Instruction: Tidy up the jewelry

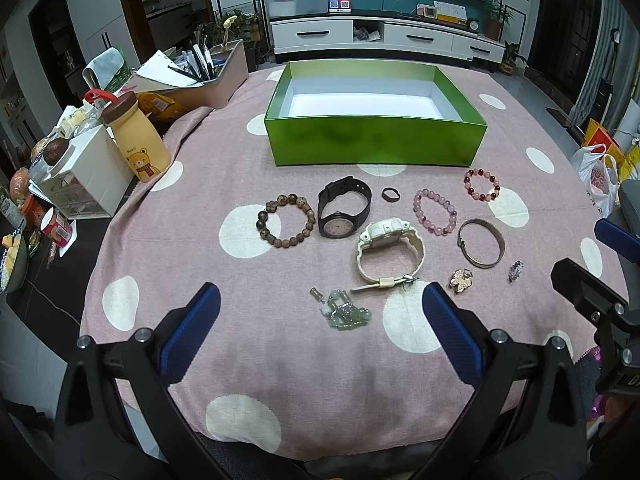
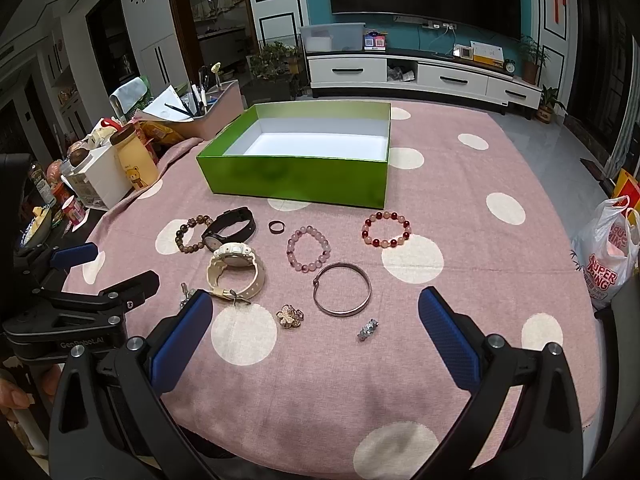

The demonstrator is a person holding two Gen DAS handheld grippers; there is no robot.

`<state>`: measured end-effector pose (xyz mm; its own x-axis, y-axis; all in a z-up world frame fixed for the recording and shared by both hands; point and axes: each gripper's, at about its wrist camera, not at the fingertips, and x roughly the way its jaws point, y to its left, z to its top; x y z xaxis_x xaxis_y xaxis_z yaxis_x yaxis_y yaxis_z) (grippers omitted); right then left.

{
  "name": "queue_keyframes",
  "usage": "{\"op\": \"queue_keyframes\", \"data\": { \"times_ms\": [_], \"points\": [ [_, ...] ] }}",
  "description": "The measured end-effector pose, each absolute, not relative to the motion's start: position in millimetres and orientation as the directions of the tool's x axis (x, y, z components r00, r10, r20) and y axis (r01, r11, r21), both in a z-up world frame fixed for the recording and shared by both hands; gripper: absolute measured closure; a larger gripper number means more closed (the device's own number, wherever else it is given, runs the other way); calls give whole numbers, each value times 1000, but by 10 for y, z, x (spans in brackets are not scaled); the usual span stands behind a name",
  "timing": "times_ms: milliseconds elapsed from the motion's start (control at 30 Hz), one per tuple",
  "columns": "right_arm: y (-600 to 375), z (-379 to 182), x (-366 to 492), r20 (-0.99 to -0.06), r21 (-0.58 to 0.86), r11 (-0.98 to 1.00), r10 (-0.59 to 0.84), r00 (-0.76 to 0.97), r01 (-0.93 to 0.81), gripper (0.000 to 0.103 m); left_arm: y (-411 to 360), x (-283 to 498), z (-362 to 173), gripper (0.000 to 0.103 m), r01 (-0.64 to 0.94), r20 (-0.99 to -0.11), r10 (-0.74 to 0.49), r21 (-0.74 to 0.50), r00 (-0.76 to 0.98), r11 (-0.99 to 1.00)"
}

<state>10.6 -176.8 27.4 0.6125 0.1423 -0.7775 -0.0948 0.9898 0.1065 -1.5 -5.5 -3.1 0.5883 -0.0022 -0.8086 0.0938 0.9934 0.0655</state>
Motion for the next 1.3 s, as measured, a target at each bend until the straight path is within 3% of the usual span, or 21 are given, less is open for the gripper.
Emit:
{"op": "queue_keyframes", "data": {
  "times_ms": [1167, 1300],
  "points": [
    [-1772, 260, 118, -777, 111, 989, 147, 612, -96, 1, -93, -38, -105, 2, 100, -811, -11, 59, 586, 993],
    [-1834, 236, 116, -771, 166, 983, 182, 611, -82, 1, -73, -31, -134, 2, 110, -813, -44, 25, 581, 994]
  ]
}}
